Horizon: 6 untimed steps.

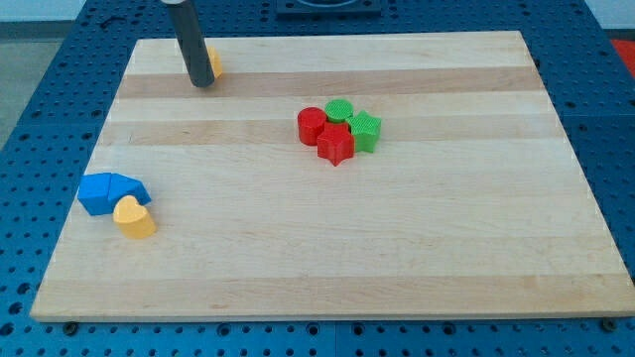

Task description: Point at the green circle

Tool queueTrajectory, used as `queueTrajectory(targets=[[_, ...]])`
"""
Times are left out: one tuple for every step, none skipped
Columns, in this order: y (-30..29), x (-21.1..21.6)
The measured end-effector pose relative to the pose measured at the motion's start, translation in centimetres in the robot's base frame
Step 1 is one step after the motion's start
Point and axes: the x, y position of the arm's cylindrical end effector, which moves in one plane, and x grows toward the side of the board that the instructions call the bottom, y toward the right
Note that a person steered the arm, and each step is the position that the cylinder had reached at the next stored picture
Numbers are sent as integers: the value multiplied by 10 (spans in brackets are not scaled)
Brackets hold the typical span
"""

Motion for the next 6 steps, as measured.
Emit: queueTrajectory(targets=[[0, -21], [0, -25], [32, -10], [145, 25], [195, 38], [191, 47]])
